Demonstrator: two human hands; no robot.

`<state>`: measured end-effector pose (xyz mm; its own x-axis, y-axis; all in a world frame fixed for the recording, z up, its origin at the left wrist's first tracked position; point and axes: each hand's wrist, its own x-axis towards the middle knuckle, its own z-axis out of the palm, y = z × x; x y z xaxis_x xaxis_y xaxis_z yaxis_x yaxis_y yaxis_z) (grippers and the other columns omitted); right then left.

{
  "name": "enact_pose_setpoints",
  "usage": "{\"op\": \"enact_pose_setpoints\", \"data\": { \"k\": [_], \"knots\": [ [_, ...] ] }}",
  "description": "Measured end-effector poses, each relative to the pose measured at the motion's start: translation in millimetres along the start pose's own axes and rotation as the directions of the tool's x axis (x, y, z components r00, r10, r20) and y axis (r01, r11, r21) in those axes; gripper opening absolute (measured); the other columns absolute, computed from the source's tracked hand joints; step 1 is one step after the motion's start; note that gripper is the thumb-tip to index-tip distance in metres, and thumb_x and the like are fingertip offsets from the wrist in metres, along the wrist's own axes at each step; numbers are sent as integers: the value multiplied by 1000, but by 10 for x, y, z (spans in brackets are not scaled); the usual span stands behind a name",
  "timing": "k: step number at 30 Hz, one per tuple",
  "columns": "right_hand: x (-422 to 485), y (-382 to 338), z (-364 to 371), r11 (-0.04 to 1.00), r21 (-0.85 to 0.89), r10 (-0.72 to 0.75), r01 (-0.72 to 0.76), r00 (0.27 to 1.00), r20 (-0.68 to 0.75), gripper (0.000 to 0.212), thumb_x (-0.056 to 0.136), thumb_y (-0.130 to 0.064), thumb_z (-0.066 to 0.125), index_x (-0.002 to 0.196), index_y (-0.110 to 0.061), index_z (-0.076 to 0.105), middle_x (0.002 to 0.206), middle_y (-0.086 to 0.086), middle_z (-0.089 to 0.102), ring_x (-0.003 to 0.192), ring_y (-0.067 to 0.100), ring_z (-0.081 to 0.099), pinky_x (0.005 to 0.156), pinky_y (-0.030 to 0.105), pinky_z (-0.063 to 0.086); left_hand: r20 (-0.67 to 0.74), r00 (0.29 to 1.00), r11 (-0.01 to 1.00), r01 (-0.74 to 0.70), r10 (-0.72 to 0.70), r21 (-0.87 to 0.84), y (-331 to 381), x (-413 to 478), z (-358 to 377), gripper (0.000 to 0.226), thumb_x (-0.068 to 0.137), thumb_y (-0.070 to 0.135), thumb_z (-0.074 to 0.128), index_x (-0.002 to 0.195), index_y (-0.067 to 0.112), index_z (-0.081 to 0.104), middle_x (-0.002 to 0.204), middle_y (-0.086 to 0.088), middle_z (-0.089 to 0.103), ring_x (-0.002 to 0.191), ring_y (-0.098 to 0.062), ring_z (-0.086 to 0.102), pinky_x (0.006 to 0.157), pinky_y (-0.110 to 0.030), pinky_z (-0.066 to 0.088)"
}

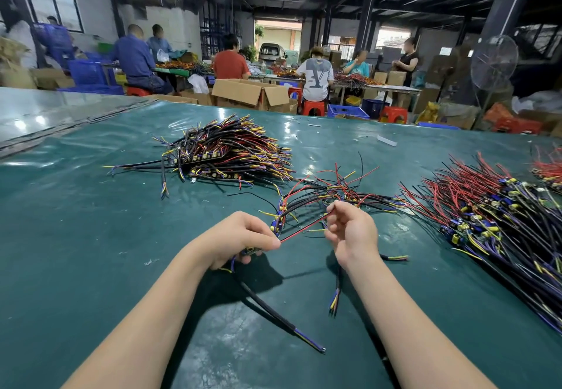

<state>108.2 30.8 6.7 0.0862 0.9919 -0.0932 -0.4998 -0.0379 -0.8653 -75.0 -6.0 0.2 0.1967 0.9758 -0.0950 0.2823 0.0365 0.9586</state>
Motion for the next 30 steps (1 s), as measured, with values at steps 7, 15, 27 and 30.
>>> {"op": "enact_pose_setpoints", "data": {
  "k": [7, 15, 27, 30],
  "knots": [
    [50, -3, -79, 989, 87, 123, -123, 992, 11, 29, 93, -10, 47, 67, -4, 56, 36, -5, 49, 28, 1, 41, 28, 10, 31, 289, 957, 998, -8, 25, -60, 67, -81, 2, 10, 74, 16, 65, 74, 22, 72, 66, 8, 62, 61, -4, 56, 63, -17, 47],
    [-79, 48, 39, 957, -278, 105, -85, 993, 60, 36, 96, -16, 46, 60, -8, 46, 33, -2, 45, 24, 6, 38, 30, 13, 37, 112, 994, 1000, 4, -5, 15, 31, -59, -48, 18, 67, 16, 68, 83, 23, 70, 72, 3, 60, 68, -10, 48, 60, -17, 36],
    [-376, 191, 269, 665, -712, 211, 224, 859, 467, 31, 92, -10, 51, 61, -11, 53, 47, -2, 39, 31, 3, 31, 33, 10, 19, -476, 878, 871, -270, 47, -411, 72, 59, -59, 17, 83, -3, 61, 74, 11, 59, 53, 10, 62, 48, 1, 58, 50, -19, 50],
    [-299, 188, 271, 756, -643, 164, 123, 916, 368, 33, 94, -12, 49, 62, -10, 51, 50, 1, 33, 35, 6, 25, 34, 9, 15, -508, 859, 657, -342, -72, -672, 118, 85, 46, 20, 86, -3, 56, 72, 12, 53, 47, 7, 60, 43, -2, 59, 47, -16, 52]
  ]
}}
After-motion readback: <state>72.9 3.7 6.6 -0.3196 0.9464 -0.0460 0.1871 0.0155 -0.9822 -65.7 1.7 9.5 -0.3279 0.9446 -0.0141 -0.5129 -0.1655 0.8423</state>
